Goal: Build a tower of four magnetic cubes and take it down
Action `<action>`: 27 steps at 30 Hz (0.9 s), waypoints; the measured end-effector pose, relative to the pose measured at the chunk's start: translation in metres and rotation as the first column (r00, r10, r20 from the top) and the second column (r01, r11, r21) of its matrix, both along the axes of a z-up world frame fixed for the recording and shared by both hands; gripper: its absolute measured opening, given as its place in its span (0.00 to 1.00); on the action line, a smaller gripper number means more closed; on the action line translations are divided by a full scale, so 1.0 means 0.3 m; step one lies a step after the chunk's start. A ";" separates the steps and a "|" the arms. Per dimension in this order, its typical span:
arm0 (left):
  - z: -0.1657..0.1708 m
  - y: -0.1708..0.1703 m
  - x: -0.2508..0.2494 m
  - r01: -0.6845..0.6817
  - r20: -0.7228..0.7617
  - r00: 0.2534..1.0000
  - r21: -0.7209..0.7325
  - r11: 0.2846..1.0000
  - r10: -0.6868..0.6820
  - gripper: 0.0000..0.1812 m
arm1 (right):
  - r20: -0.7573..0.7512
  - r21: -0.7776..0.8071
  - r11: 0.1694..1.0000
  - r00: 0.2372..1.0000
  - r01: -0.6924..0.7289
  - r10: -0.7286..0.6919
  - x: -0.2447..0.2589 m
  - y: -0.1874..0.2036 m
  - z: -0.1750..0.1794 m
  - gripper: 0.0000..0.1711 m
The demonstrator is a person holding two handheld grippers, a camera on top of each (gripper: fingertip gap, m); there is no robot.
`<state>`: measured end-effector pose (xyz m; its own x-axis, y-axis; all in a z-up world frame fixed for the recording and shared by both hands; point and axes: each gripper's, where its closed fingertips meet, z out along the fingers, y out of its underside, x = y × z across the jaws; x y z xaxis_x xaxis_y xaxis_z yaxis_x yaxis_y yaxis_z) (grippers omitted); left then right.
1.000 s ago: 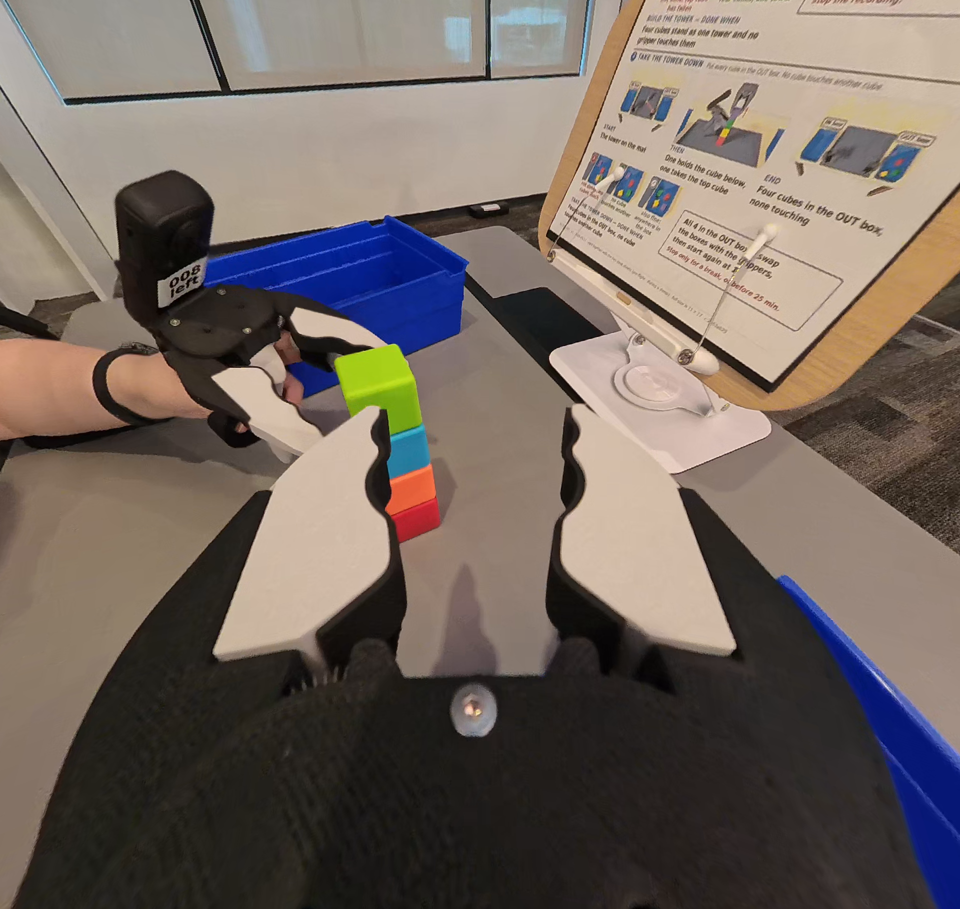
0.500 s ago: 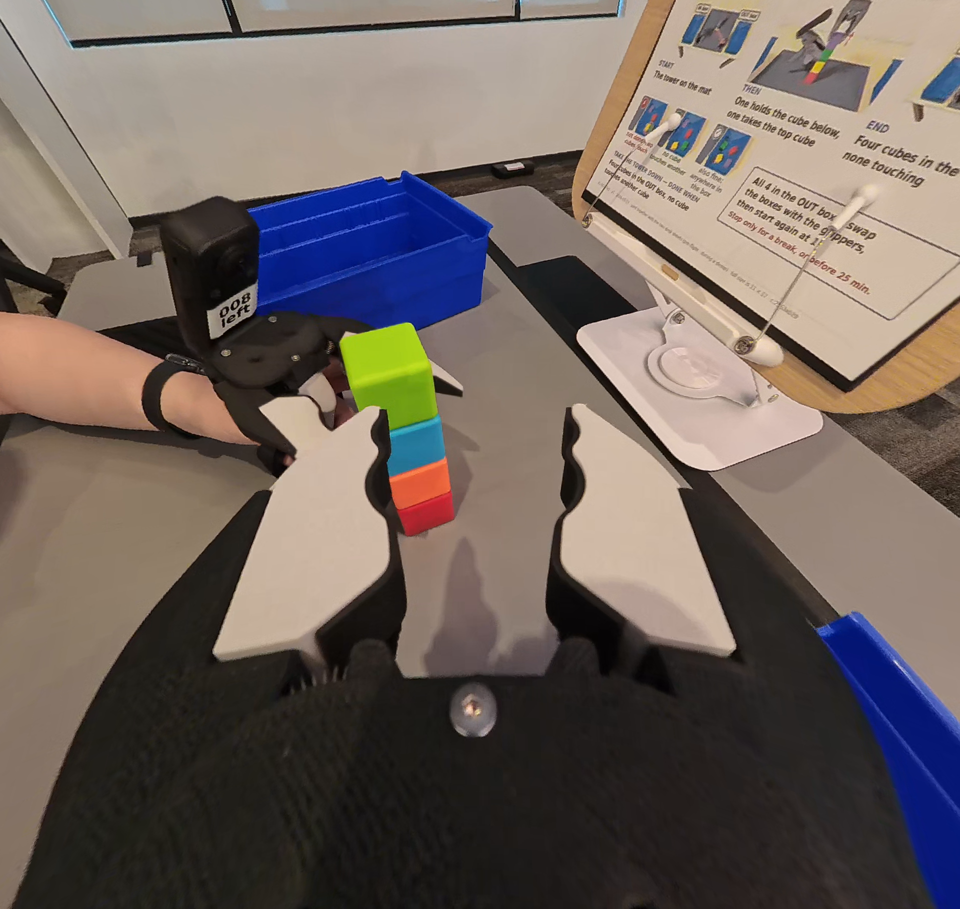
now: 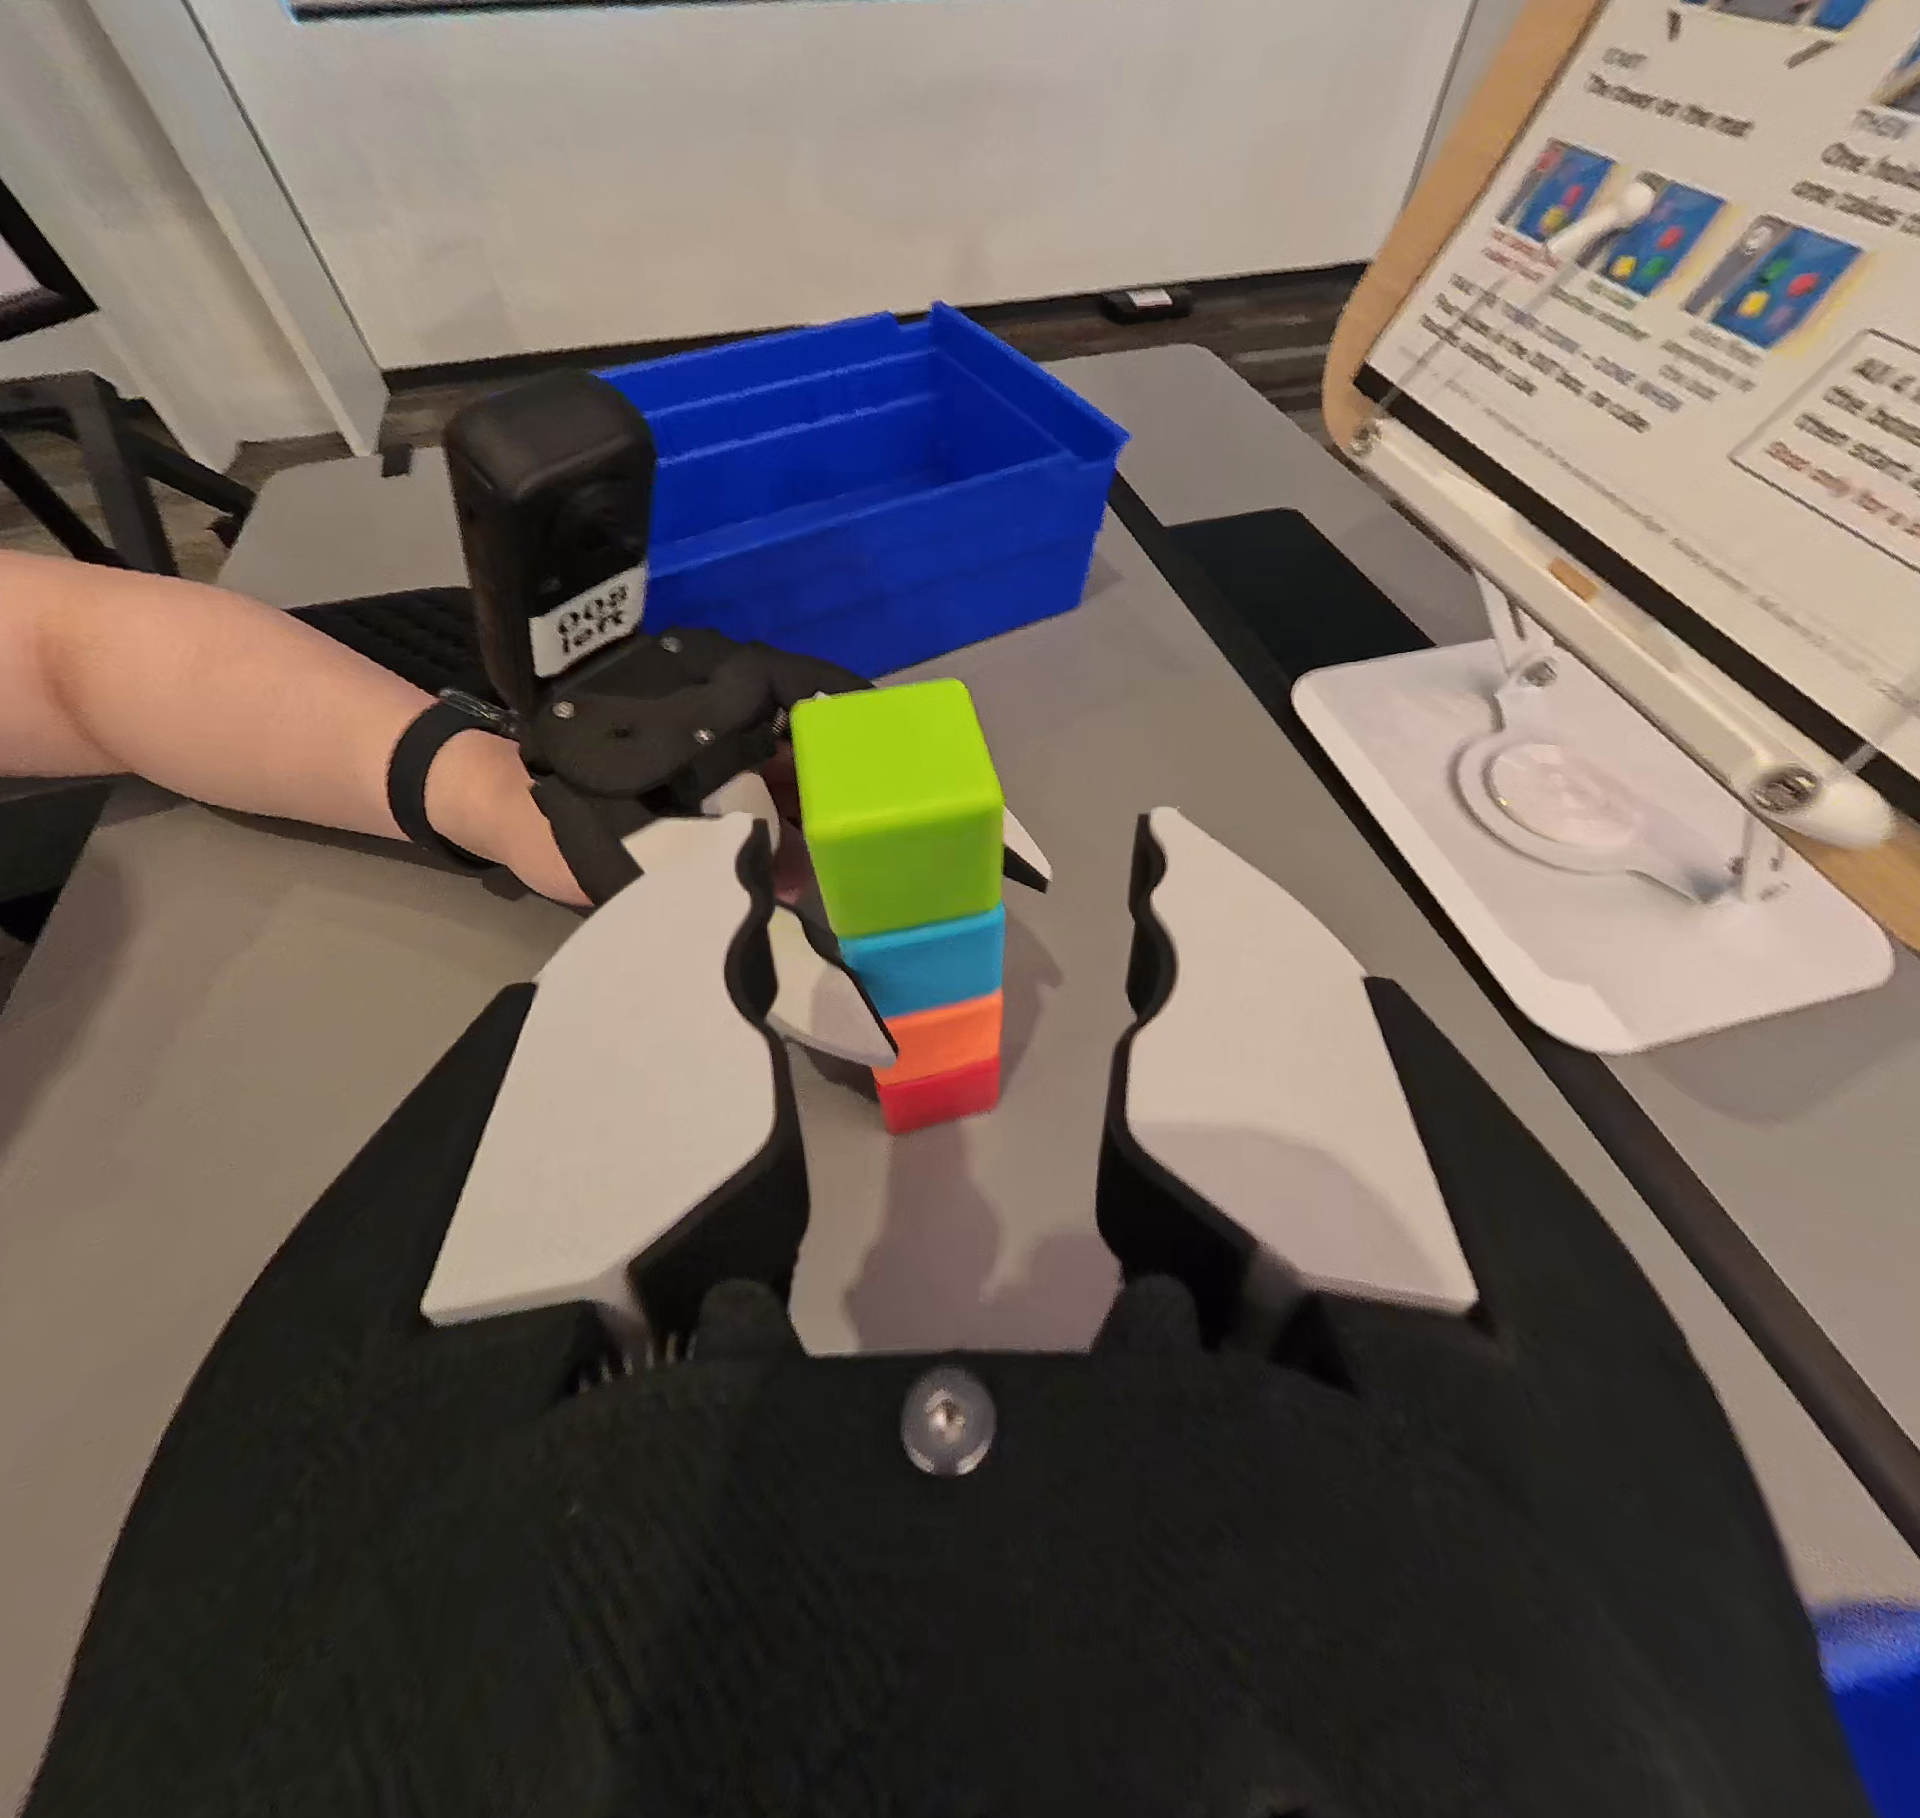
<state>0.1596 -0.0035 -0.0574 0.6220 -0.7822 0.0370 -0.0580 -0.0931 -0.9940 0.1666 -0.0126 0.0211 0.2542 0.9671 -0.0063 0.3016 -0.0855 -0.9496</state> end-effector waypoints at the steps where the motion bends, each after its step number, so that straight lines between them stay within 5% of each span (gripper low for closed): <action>1: 0.000 -0.001 0.000 0.003 0.001 1.000 -0.001 1.000 -0.003 0.36 | -0.023 -0.002 1.000 1.000 -0.020 0.020 -0.017 -0.010 0.006 0.40; 11: -0.001 -0.003 0.002 0.011 -0.007 1.000 -0.003 1.000 -0.011 0.36 | 0.021 -0.020 0.999 0.999 -0.034 0.034 -0.130 -0.004 -0.087 0.45; 17: -0.002 -0.005 0.005 0.015 -0.006 1.000 -0.005 1.000 -0.015 0.36 | 0.096 -0.005 0.998 0.994 -0.056 0.056 -0.137 -0.011 -0.124 0.30; 27: -0.004 -0.006 0.006 0.017 -0.027 0.999 -0.013 1.000 -0.017 0.36 | 0.102 -0.108 0.993 0.993 -0.051 0.062 -0.133 -0.016 -0.121 0.29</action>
